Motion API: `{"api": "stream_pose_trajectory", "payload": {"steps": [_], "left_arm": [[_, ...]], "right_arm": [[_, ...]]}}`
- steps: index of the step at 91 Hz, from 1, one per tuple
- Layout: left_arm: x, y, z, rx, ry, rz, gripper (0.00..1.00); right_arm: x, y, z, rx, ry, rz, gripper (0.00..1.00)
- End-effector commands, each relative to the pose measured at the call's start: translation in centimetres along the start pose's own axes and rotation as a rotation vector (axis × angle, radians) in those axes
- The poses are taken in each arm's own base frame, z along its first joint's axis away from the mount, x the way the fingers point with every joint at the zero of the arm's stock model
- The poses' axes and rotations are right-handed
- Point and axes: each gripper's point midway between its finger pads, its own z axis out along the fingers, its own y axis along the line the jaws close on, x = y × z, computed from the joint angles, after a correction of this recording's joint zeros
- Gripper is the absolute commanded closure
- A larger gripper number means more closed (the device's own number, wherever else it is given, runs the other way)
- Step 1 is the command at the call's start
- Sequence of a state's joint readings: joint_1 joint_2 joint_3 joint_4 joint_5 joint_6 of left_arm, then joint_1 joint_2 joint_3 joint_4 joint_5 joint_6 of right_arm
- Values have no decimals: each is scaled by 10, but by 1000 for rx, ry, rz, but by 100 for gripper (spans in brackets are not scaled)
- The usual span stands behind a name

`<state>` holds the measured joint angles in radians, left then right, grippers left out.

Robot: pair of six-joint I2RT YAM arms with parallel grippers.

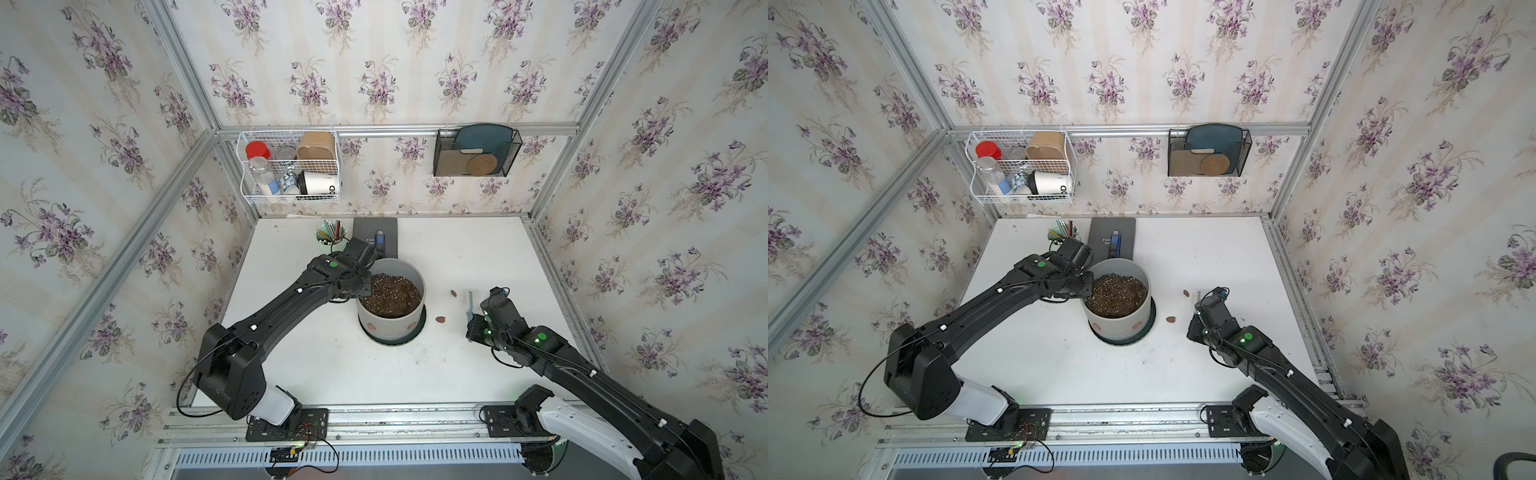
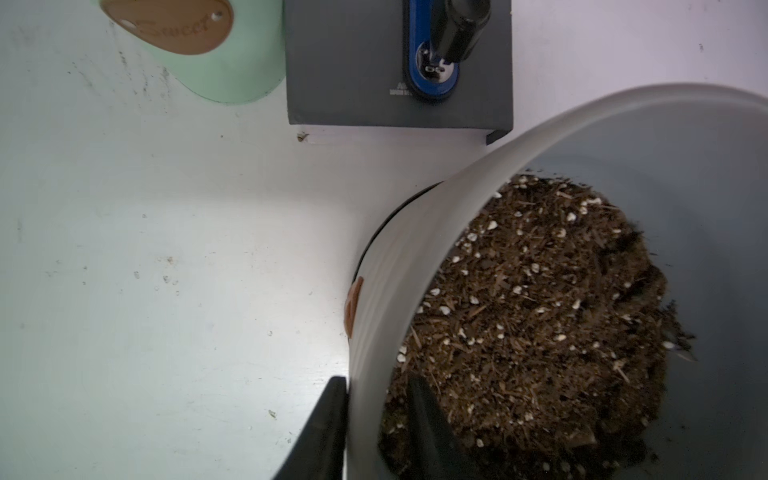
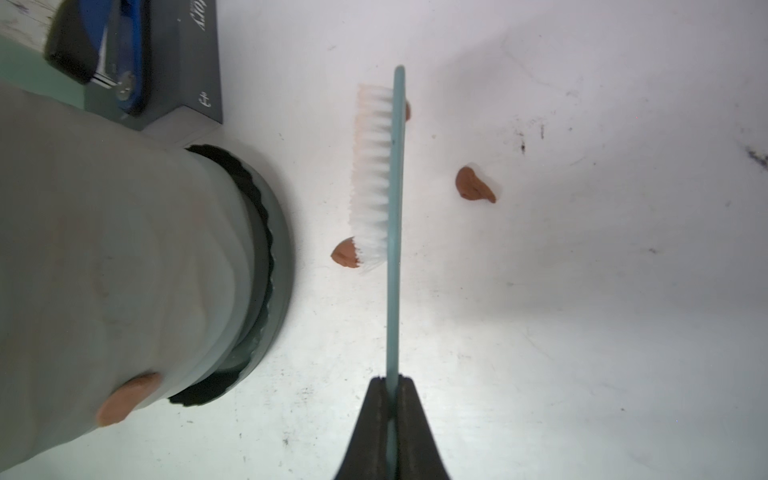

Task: Scrub the dried mud off the ceramic pot
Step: Brush off the soil from the pot, then rotate the pot on the tray.

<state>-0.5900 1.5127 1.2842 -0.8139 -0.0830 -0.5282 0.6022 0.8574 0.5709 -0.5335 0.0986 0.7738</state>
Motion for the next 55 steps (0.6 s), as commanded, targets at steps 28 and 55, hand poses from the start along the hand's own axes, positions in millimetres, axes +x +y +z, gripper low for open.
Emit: {"api": "stream_pose_trajectory", "payload": {"steps": [28,55], "left_arm": [[-50,-16,14,-23,-76,67,50],[-46,-2,25,-81,-46,57,66]], "right_arm": [[17,37,-6,-186,18,-28,100],[24,38,-4,-209,28,-23,100]]}}
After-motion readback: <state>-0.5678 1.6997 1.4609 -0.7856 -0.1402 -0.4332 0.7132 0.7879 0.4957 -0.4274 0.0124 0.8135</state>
